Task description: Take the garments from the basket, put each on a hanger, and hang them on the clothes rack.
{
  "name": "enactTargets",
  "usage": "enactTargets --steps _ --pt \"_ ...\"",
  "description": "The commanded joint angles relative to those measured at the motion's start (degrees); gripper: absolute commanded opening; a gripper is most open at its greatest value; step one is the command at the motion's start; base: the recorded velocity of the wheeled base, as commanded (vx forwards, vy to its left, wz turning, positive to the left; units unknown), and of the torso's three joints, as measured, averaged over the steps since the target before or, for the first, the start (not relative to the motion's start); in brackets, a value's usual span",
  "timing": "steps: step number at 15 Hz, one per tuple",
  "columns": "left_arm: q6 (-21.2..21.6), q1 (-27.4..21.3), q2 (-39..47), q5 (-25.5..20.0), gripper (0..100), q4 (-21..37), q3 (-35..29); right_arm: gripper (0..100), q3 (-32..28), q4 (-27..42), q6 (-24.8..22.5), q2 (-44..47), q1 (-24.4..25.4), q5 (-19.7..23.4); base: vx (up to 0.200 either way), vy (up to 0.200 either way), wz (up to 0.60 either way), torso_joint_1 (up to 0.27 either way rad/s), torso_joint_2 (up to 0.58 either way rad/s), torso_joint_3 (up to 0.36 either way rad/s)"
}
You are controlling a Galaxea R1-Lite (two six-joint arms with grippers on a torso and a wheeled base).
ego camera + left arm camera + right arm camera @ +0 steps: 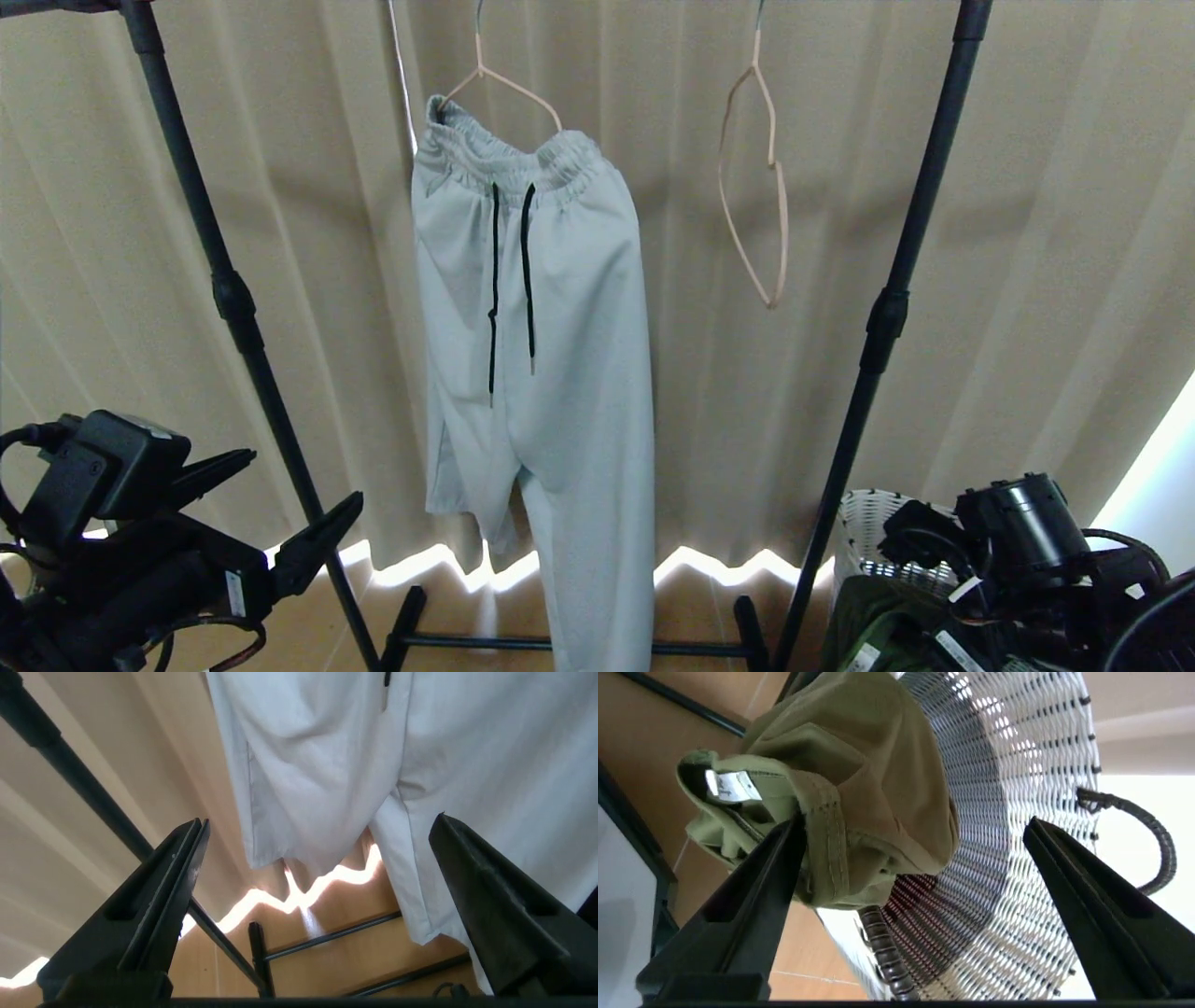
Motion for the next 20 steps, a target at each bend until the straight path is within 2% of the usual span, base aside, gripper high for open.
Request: enactTargets --steps 1,2,7,10,12,16,20 --pt "0.0 0.0 0.1 0.0 100 0.0 0.0 100 -0.2 0.0 0.0 0.6 -0.1 -0.4 0.0 0.0 0.0 0.0 0.0 0.0" --pt "0.0 0.0 0.1 0.0 100 0.0 0.0 0 -0.3 -0.1 0.0 0.6 -0.1 -0.4 0.0 0.0 0.0 0.0 0.0 0.0" --pt "0.0 0.0 0.1 -0.1 100 0.0 0.1 0 -0.5 -0.8 0.1 -0.5 -0.6 -0.4 0.0 0.0 0.0 0.0 0.0 0.0" --pt "0.0 0.1 0.3 0.0 100 0.0 -0.1 0 -0.5 -1.8 0.1 -7.9 -0.9 -0.4 0.0 0.0 0.0 0.0 0.0 0.0" --pt "0.0 0.2 -0.1 0.0 100 0.0 -0.2 0 -2.8 -1.9 0.1 -14.9 -0.9 0.4 0.0 0.0 0.0 0.0 0.0 0.0" --pt "0.0 0.1 -1.2 0.0 100 0.0 0.4 0 -10.0 -2.8 -0.1 -22.4 -0.9 2.1 0.0 0.0 0.0 0.0 0.0 0.0" --pt "0.2 0.1 -1.8 0.1 100 0.0 0.4 0 -13.3 -2.1 -8.0 -24.3 -0.9 2.1 -0.05 0.0 0.0 0.001 0.0 0.001"
